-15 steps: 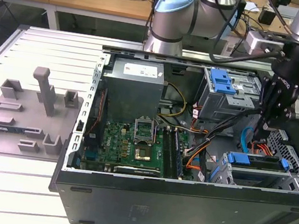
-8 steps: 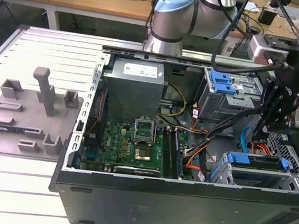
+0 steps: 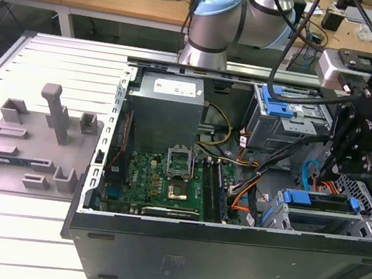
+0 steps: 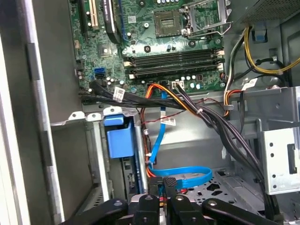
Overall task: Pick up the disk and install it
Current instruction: 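Insert the second disk wire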
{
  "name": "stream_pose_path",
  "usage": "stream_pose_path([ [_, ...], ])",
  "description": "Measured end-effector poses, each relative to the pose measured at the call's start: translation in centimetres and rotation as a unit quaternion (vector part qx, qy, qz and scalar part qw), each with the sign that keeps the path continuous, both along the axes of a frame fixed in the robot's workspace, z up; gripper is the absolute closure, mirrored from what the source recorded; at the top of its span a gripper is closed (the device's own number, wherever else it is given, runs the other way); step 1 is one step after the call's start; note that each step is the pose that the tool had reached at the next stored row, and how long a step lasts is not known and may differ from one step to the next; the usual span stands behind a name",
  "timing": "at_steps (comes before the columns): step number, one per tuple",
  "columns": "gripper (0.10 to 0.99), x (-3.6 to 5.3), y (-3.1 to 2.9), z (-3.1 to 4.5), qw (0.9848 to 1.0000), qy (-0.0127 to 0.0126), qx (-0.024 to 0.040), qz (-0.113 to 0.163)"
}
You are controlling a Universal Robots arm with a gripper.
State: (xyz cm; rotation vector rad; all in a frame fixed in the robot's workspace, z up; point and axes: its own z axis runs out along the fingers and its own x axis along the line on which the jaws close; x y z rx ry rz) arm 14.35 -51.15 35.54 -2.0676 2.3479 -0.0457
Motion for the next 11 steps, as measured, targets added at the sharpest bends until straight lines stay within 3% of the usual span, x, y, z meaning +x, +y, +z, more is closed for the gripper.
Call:
stream_pose_path([
  [3,0.925,0.0,-0.44,0.33,1.0,0.0,0.0021,0.0],
  [6,0.925,0.0,-1.63,0.36,1.0,0.0,0.0054,0.0],
  [8,0.925,-0.02,-2.09,0.35,1.0,0.0,0.006,0.0],
  [11,0.925,-0.12,-2.32,0.35,1.0,0.0,0.0067,0.0],
])
